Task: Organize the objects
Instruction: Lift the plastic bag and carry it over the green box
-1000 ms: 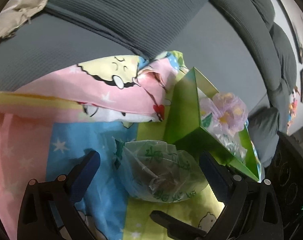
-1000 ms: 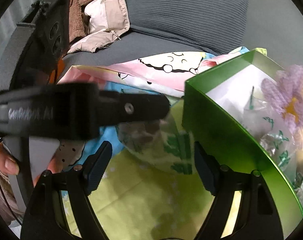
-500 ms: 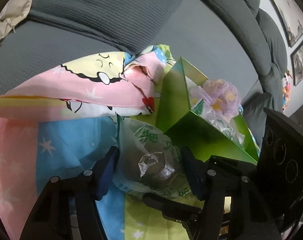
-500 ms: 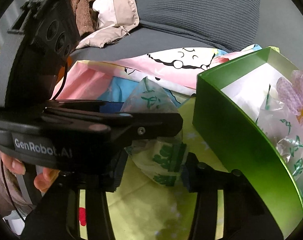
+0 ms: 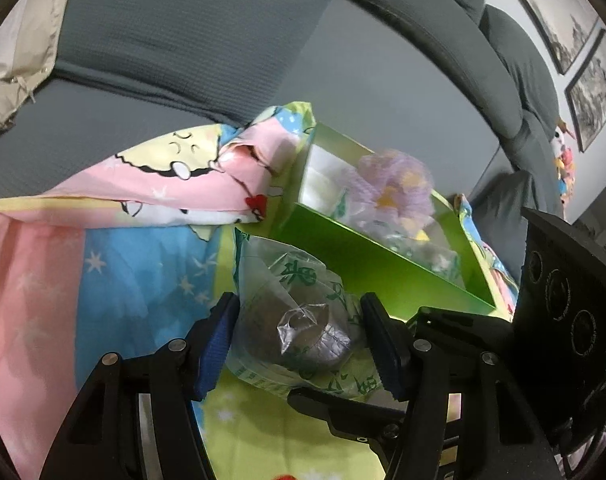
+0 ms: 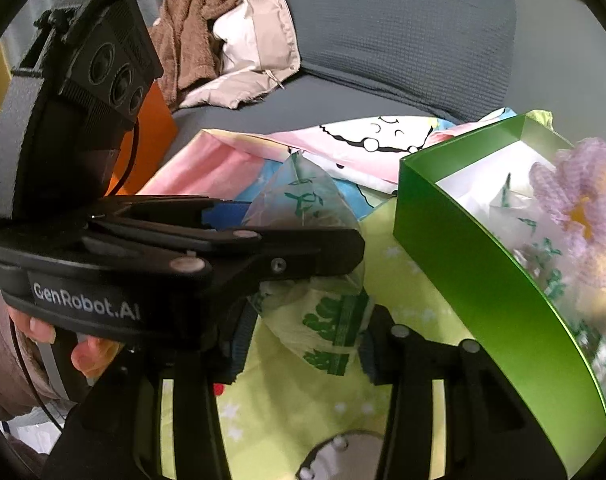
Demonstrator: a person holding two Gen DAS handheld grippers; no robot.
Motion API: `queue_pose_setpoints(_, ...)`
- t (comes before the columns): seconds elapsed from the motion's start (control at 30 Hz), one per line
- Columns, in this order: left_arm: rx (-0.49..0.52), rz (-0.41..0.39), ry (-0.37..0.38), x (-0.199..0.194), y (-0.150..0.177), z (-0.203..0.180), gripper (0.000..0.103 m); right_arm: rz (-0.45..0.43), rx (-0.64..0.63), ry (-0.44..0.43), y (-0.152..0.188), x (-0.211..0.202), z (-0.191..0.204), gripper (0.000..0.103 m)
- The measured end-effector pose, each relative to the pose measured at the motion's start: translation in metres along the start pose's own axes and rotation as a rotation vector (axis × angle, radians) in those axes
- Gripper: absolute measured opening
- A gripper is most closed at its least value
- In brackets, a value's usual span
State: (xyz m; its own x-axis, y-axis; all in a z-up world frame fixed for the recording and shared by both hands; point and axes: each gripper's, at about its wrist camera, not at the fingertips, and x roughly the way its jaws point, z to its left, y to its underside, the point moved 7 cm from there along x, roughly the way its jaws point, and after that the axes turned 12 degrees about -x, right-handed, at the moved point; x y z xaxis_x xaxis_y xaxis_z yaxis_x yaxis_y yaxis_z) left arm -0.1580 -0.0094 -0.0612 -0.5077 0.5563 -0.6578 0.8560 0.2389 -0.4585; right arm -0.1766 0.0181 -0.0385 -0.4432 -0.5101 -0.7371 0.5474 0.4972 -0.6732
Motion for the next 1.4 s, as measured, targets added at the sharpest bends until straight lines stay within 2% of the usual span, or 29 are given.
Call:
queue_pose_setpoints(0.33,0.053,0.008,0.000,-0.008,0.017,-0.037,0.063,-0.028,0.016,0.023,0.015,-0.037,0.008,0.044)
queue_pose_setpoints(0.67,0.146,0.006,0.007,-0.004,0.028,-0.092,0.063,-0.097,0.088,0.070,0.035,-0.082,-0.003,0.044)
queue_pose_setpoints(1.03,0.246,-0.028,0.027,0.005,0.012,-0.151,0.063,-0.184,0.114,0.151,0.030,-0.130,-0.036,0.044)
queue_pose_setpoints(1.4,0.274,-0.038,0.016,0.042,-0.015,-0.178,0.063,-0.221,0.173,0.171,0.026,-0.140,-0.087,0.044)
